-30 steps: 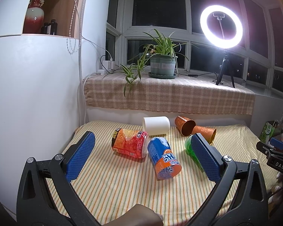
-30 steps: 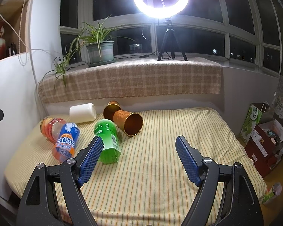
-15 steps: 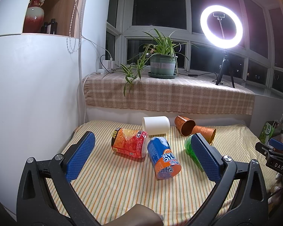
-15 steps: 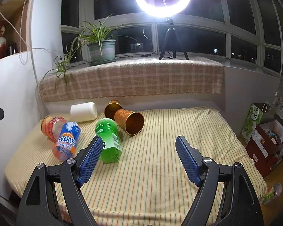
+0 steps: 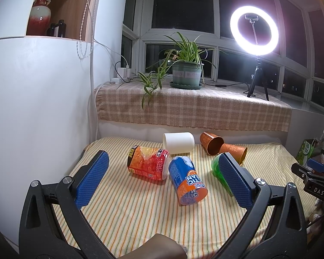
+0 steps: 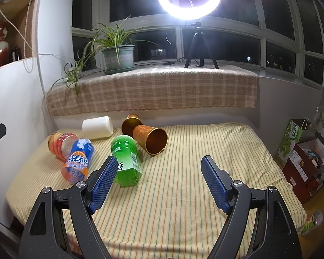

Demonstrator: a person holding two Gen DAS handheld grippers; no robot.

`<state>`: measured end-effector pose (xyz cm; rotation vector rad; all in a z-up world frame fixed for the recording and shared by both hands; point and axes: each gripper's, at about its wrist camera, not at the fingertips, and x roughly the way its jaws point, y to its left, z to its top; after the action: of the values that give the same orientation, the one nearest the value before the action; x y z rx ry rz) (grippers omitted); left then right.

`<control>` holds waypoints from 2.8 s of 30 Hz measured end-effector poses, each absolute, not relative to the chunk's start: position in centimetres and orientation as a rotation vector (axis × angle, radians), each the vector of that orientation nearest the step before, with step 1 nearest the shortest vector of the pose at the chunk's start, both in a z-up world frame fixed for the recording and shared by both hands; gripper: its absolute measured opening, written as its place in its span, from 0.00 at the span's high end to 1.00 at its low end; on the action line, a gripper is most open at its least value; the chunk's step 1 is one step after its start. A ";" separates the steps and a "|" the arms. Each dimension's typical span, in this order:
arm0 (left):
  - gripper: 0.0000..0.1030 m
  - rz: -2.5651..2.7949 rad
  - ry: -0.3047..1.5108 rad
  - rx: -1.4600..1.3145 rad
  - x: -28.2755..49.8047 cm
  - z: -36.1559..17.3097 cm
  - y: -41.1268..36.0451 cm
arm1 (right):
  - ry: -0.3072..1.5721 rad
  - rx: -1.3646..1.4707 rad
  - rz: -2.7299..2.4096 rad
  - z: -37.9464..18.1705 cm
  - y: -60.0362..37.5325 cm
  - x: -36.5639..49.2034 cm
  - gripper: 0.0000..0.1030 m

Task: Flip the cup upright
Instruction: 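Move the right tool toward the lying red-orange bottle, then close the right gripper around the red-orange bottle and lift it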

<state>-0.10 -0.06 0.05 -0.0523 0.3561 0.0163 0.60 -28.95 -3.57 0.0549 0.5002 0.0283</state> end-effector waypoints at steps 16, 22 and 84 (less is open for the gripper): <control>0.00 0.032 0.372 -0.065 -0.3 -1.0 0.6 | 0.513 0.040 0.067 -3.7 -27.9 1.3 0.23; 0.00 0.064 0.412 -0.064 -0.2 -2.1 2.0 | 0.527 0.004 0.131 -3.8 -26.6 2.3 0.23; 0.00 0.257 0.574 -0.221 -1.8 -7.9 13.6 | 0.994 -1.088 0.889 -13.0 5.9 24.0 0.21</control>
<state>-1.81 13.65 -7.85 -0.2206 0.5740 0.2566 24.04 5.88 -12.97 -1.0885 0.9945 0.8888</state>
